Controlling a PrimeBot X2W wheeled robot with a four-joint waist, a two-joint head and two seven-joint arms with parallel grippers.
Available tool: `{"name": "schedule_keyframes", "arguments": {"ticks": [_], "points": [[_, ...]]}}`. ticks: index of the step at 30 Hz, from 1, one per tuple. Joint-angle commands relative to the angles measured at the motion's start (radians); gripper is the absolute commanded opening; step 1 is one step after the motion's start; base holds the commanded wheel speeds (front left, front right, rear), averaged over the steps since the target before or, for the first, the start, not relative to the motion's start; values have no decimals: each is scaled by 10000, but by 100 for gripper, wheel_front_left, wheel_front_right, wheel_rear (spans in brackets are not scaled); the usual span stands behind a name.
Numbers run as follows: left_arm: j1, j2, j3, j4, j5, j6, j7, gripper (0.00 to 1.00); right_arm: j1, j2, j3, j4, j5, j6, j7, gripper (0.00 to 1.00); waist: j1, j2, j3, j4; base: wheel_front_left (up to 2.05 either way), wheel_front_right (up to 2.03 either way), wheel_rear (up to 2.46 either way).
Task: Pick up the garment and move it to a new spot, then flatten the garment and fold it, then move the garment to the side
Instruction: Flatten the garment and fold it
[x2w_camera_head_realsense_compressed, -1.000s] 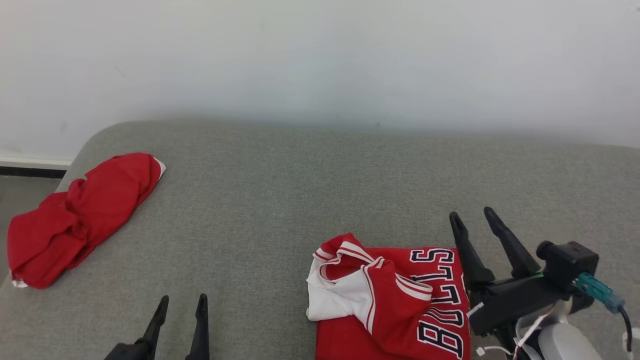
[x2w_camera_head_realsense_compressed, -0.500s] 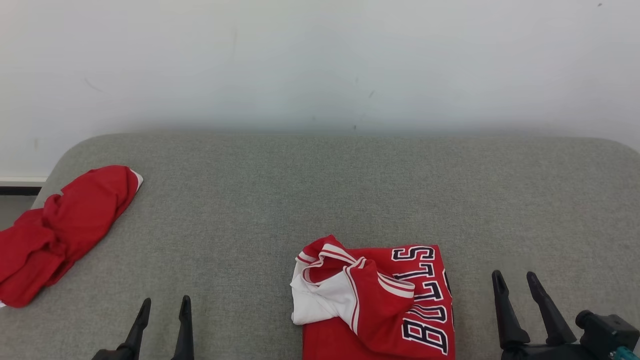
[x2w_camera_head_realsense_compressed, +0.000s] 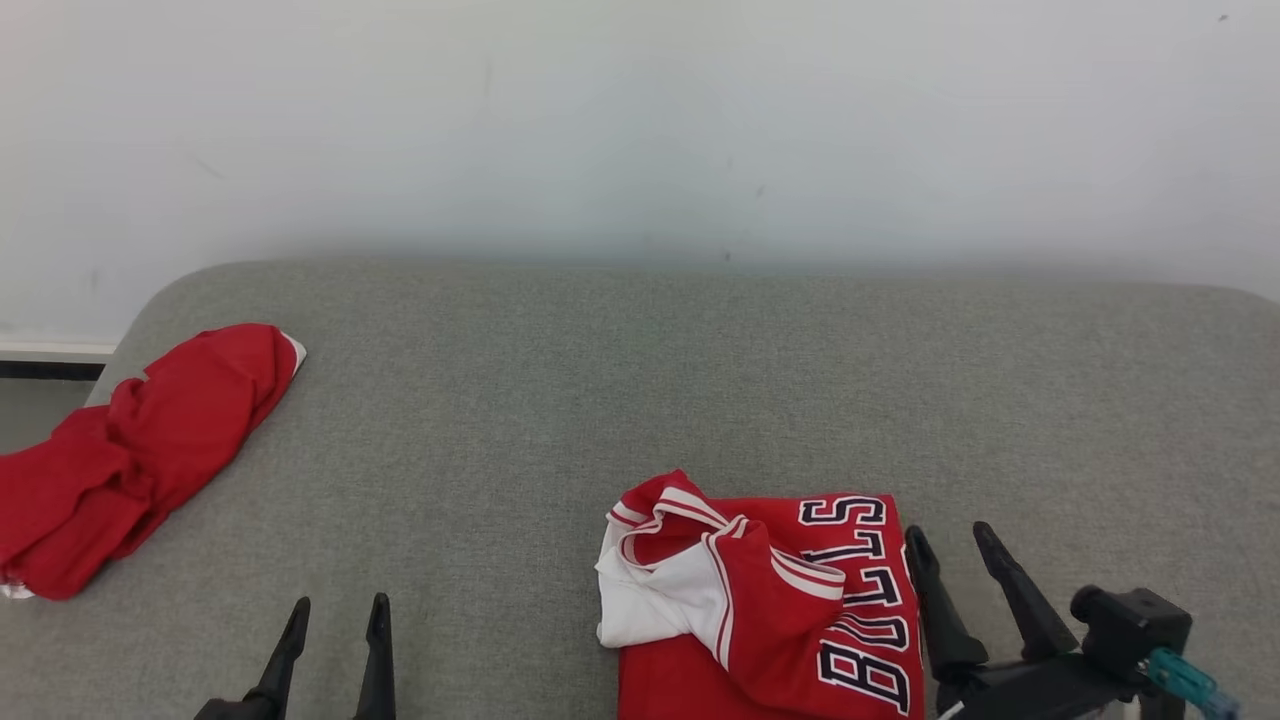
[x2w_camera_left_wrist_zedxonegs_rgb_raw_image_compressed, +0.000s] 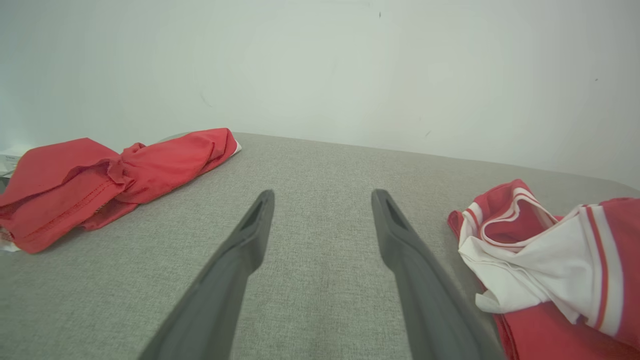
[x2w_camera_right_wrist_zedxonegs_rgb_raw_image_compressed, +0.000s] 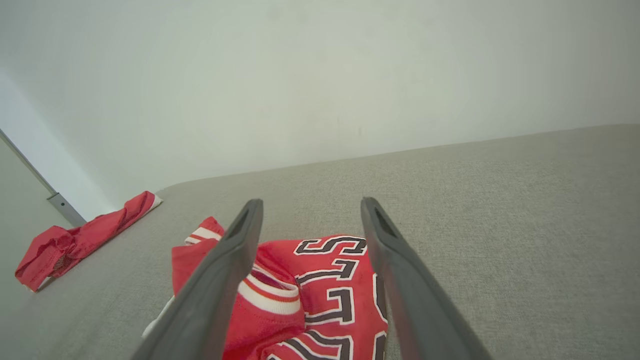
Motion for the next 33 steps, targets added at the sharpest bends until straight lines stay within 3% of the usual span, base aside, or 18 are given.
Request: {"name": "schedule_keyframes", "arguments": {"ticks": [1,18,19,20,21,22,33], "points": [[-62,26,-22,-9,78,-11,-31,100,-169,-26,79,77,39,-23,29,100,1,-1,19,121,0,0,0],[-400,-136,-579,124,12,-2,-31,100,-2361,611,1346,3336,473,-23,385,100,1,-1,413,1272,0,0,0],[-416,-146,-586,129,12,-2,-31,100,-2413,639,1431,3448,503,-23,430,93,1,-1,427,1300,0,0,0],[-436,-157,-602,131,17,-2,-31,100,-2465,657,1487,3520,538,-23,459,40,1,-1,440,1329,0,0,0],[-446,-164,-596,131,24,-2,-31,100,-2483,664,1585,3581,576,-23,509,16,1,-1,445,1346,0,0,0],[-447,-166,-578,128,31,-2,-31,100,-2447,675,1660,3629,623,-23,529,0,1,-1,450,1357,0,0,0],[-411,-257,-508,116,75,-2,-31,100,-1998,531,3102,2536,688,-23,248,0,1,-1,502,1292,0,0,0]]}}
